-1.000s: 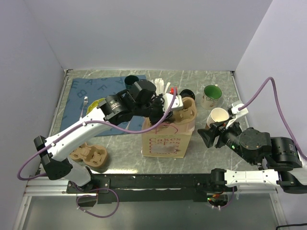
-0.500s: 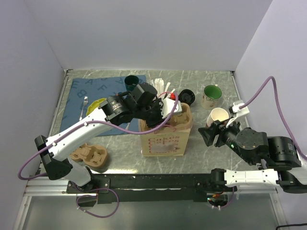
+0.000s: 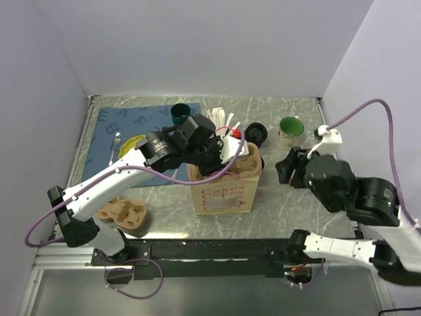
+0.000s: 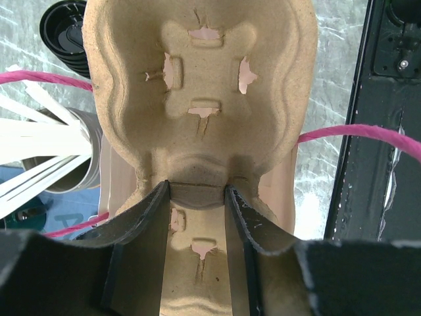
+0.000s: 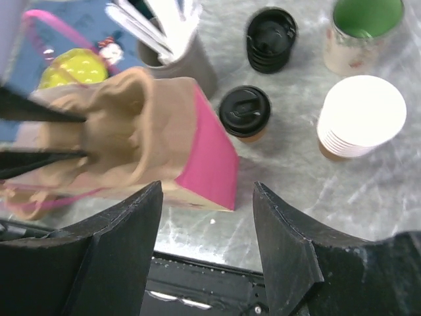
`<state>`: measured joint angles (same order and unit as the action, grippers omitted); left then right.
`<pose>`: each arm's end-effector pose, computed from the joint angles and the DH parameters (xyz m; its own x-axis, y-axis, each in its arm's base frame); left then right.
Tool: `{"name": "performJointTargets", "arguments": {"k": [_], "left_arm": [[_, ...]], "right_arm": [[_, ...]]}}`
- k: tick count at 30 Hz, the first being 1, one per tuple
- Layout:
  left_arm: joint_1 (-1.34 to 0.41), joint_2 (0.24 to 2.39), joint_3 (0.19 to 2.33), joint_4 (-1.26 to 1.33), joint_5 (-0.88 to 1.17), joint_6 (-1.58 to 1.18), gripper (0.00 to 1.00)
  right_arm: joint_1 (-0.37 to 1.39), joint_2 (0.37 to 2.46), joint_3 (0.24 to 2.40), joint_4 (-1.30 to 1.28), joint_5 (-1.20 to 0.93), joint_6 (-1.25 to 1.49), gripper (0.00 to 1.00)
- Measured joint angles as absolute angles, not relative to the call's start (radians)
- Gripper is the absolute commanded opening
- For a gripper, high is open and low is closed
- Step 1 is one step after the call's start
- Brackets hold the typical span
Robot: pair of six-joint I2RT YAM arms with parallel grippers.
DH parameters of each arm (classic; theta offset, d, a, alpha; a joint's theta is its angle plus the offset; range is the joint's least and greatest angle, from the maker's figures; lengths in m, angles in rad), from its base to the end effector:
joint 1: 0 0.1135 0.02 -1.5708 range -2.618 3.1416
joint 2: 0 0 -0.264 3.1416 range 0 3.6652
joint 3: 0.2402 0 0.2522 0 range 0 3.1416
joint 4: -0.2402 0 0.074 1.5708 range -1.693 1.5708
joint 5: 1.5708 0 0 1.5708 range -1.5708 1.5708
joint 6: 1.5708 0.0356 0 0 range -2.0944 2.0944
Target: Pack the takeout coffee
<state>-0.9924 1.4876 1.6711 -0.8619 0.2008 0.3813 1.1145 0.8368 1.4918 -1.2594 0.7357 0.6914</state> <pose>0.1650 -0.2657 0.4119 0.0185 0.6387 -0.7692 0.9681 0.1810 0.1736 0.0582 0.0644 0.4493 -0.4621 0.1314 -0.8770 -0.1656 0.9588 0.2309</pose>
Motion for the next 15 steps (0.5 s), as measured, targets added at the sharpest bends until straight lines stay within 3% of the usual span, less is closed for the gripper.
{"name": "performJointTargets", "arguments": {"k": [5,15], "left_arm": [[-0.992,1.488,1.671,-0.881,0.201,0.381,0.38],[-0.992,1.489,1.670,-0.889,0.200,0.381,0.38]], "right_arm": [[0.852,0.870,1.491,-1.198,0.516,0.603,0.64],[0.690,0.949,1.490,-1.122,0.184,0.576,0.49]]}}
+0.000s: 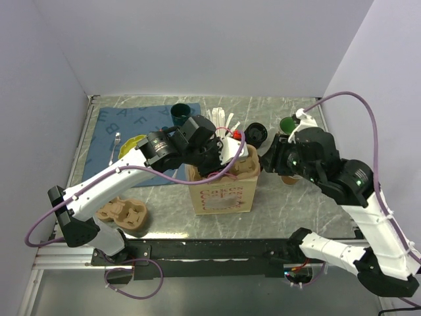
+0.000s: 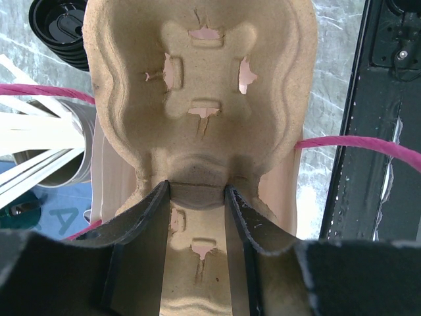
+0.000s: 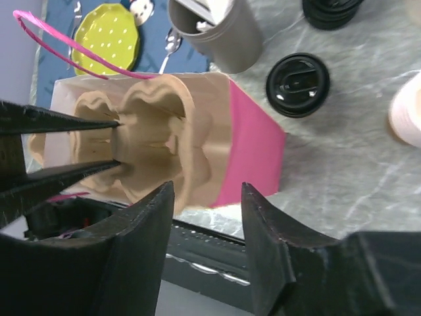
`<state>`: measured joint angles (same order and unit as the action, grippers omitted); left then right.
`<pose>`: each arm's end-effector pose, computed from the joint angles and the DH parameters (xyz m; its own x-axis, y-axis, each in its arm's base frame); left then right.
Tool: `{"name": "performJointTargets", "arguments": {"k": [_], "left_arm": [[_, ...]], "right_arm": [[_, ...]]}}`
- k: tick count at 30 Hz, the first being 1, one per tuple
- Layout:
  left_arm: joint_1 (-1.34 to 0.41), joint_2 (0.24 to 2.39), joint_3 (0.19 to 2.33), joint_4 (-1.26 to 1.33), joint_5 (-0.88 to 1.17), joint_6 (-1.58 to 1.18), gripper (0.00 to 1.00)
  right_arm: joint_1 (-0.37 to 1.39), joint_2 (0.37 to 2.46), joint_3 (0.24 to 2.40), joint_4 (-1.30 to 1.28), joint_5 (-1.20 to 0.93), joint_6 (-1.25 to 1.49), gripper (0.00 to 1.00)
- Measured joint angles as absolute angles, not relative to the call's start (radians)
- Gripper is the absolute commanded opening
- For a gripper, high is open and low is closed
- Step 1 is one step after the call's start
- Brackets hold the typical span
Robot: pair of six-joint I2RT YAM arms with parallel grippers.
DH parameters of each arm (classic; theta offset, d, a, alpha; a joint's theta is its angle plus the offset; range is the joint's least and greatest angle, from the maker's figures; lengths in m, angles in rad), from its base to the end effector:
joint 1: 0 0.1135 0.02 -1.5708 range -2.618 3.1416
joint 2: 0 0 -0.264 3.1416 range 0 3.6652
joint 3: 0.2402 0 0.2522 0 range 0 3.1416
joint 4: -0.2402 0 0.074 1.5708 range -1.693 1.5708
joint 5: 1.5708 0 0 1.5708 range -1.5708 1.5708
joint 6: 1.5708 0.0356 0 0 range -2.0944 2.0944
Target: Pack the takeout coffee
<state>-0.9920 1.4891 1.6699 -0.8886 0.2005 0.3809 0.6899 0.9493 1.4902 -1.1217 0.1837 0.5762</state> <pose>0.1644 -0.2645 0.4089 0.0056 0.6574 -0.7535 0.9706 0.1777 0.1623 0.1094 0.0819 0.4459 -0.6316 0.1733 -0.7556 -0.1954 0.9077 0.3715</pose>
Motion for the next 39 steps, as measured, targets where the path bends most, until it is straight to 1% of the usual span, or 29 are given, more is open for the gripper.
{"name": "performJointTargets", "arguments": {"k": [3,6,12,20,28,31,34,39], "left_arm": [[-0.992,1.489,1.667,-0.890,0.195,0.381,0.38],[-0.992,1.489,1.666,-0.902,0.190,0.382,0.38],[-0.992,1.489,1.662,-0.907,0.186,0.383,0.38],[-0.992,1.489,1.659,-0.915,0.186,0.383,0.38],[-0.992,1.489,1.659,-0.929,0.185,0.381,0.38],[-0.992,1.489,1.659,-0.930,0.184,0.381,0.38],[-0.992,1.489,1.659,-0.930,0.183,0.380,0.38],[-0.992,1.495,1.659,-0.934,0.177,0.380,0.37]], "right_arm": [[0.654,0.963,1.467,-1.107,0.130,0.578,0.45],[0.619,0.961,1.443,-1.104,0.093,0.578,0.42],[0.578,0.946,1.405,-1.091,0.039,0.578,0.43],[0.571,0.944,1.367,-1.075,-0.009,0.579,0.43],[0.571,0.948,1.351,-1.050,-0.021,0.578,0.36],[0.571,0.949,1.348,-1.044,-0.025,0.578,0.31],[0.571,0.950,1.347,-1.040,-0.028,0.578,0.31],[0.570,0.953,1.347,-1.040,-0.027,0.578,0.34]]}}
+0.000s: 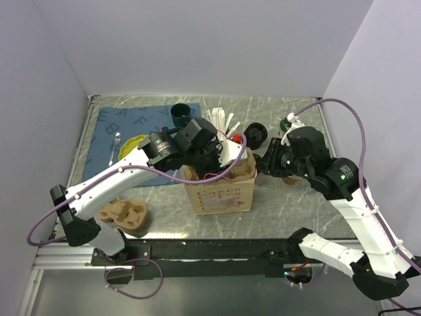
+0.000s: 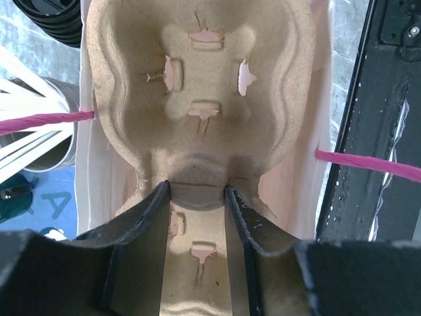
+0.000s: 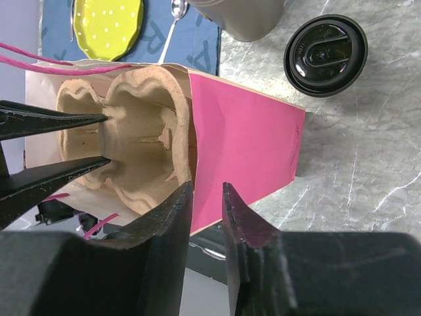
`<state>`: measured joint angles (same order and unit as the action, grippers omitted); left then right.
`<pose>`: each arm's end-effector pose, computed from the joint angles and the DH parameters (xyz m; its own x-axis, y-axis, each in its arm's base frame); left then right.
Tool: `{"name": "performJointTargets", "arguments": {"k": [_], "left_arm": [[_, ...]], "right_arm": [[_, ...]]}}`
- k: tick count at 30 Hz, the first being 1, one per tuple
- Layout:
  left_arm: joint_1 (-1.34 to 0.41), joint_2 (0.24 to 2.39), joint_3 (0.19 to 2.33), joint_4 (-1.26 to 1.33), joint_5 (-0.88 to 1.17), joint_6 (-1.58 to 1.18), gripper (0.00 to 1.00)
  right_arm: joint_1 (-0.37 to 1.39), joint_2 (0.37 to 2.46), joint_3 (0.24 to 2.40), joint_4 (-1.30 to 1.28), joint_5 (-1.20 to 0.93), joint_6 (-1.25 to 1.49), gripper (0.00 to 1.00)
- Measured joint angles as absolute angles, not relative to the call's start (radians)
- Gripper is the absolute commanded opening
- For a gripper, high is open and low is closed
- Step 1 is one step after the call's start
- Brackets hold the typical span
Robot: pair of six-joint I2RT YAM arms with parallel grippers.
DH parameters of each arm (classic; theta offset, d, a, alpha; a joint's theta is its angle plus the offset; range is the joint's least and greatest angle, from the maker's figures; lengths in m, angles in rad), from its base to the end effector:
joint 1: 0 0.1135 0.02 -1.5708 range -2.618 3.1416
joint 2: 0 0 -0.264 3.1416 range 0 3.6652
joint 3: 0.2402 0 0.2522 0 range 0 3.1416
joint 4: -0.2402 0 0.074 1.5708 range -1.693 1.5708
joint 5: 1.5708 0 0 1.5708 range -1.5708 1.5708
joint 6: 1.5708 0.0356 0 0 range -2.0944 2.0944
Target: Pack the takeout coffee
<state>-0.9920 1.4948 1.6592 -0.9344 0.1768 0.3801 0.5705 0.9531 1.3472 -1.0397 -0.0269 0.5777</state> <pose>0.1644 -0.2630 0.4001 -0.0222 0.7017 -0.7121 0.9707 0.1857 0.1527 0.1323 0.0860 0.4122 -0.7289 0.1809 -0.6603 -0.1908 0.8725 0.4498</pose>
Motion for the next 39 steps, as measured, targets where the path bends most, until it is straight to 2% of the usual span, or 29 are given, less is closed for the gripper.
{"name": "performJointTargets", "arguments": {"k": [15,21,24,25,26,39], "left_arm": [[-0.992,1.517,1.659,-0.944,0.167,0.381,0.36],[-0.993,1.533,1.659,-0.949,0.167,0.380,0.36],[-0.993,1.539,1.659,-0.953,0.167,0.379,0.36],[-0.993,1.540,1.659,-0.955,0.167,0.380,0.36],[-0.993,1.540,1.659,-0.956,0.167,0.379,0.36],[-0.993,1.547,1.659,-0.955,0.167,0.371,0.36]], "right_arm": [[0.570,0.972,1.357,-1.039,-0.020,0.568,0.37],[0.570,0.991,1.361,-1.038,-0.020,0.550,0.29],[0.570,0.994,1.361,-1.037,-0.020,0.543,0.11],[0.570,0.995,1.361,-1.036,-0.019,0.540,0.02],[0.570,0.995,1.361,-1.034,-0.019,0.537,0.00],[0.569,0.992,1.361,-0.997,-0.036,0.504,0.00]]}}
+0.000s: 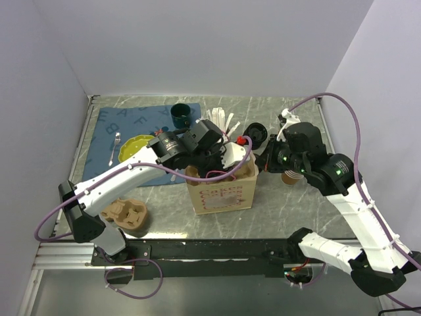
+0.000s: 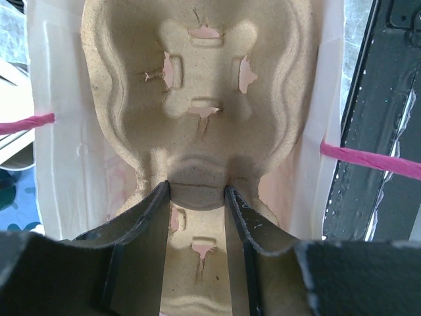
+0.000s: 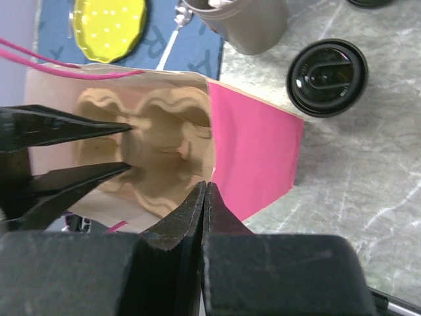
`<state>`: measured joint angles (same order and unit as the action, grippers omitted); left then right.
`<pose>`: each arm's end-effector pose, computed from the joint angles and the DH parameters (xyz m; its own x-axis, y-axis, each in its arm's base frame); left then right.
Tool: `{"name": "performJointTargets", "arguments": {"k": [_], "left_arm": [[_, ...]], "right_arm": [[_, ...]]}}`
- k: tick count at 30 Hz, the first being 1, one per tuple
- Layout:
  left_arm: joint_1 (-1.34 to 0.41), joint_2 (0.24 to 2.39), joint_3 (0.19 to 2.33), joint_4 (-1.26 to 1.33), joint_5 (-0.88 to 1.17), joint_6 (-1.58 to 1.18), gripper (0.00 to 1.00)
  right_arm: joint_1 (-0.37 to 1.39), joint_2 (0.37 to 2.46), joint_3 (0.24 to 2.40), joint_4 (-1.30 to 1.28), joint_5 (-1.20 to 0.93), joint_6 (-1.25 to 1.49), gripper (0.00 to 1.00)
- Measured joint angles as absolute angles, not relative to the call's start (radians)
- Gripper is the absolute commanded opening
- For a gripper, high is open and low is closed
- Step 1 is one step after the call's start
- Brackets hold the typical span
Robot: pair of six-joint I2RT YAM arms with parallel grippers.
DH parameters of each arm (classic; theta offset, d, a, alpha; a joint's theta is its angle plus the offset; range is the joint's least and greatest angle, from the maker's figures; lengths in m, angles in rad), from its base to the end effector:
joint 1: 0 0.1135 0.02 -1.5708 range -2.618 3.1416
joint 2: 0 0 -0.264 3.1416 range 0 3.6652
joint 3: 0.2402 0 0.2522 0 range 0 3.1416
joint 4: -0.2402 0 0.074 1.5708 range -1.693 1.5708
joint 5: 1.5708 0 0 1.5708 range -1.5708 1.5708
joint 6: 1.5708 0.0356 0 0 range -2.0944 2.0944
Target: Pack the takeout coffee
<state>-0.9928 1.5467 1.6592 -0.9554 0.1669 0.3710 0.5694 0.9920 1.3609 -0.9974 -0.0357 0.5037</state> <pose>0.1715 -0.2737 0.3831 -0.0588 0.7445 -0.6650 0.9739 0.1891 0.1256 0.1434 0.0933 0.4144 -0.7055 0.1212 -0.6983 -0.2541 0.8765 0.4088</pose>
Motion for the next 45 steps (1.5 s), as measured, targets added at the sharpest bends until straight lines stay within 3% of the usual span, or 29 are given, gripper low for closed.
{"name": "performJointTargets", "arguments": {"k": [13,14,15,18,21,28,34,38,45], "left_arm": [[-0.993,1.591,1.659,-0.972,0.141,0.370,0.34],[-0.993,1.591,1.659,-0.973,0.141,0.370,0.34],[-0.993,1.591,1.659,-0.973,0.139,0.370,0.34],[-0.994,1.591,1.659,-0.974,0.138,0.370,0.34],[-0.995,1.591,1.659,-0.974,0.138,0.370,0.34],[-0.997,1.591,1.659,-0.974,0.138,0.370,0.34],[-0.999,1.591,1.659,-0.974,0.138,0.370,0.34],[-0.999,1.591,1.659,-0.974,0.138,0.370,0.34],[-1.001,1.595,1.659,-0.974,0.137,0.370,0.34]], "right_arm": [[0.569,0.939,1.308,-0.951,-0.070,0.507,0.00],[0.569,0.939,1.308,-0.951,-0.068,0.507,0.03],[0.569,0.939,1.308,-0.951,-0.063,0.506,0.15],[0.569,0.941,1.313,-0.964,-0.039,0.506,0.27],[0.569,0.952,1.341,-0.985,-0.004,0.503,0.33],[0.569,0.962,1.349,-0.993,0.015,0.504,0.34],[0.569,0.975,1.349,-0.994,0.010,0.507,0.24],[0.569,0.997,1.349,-0.996,0.010,0.504,0.00],[0.569,1.014,1.349,-0.999,0.013,0.498,0.00]]}}
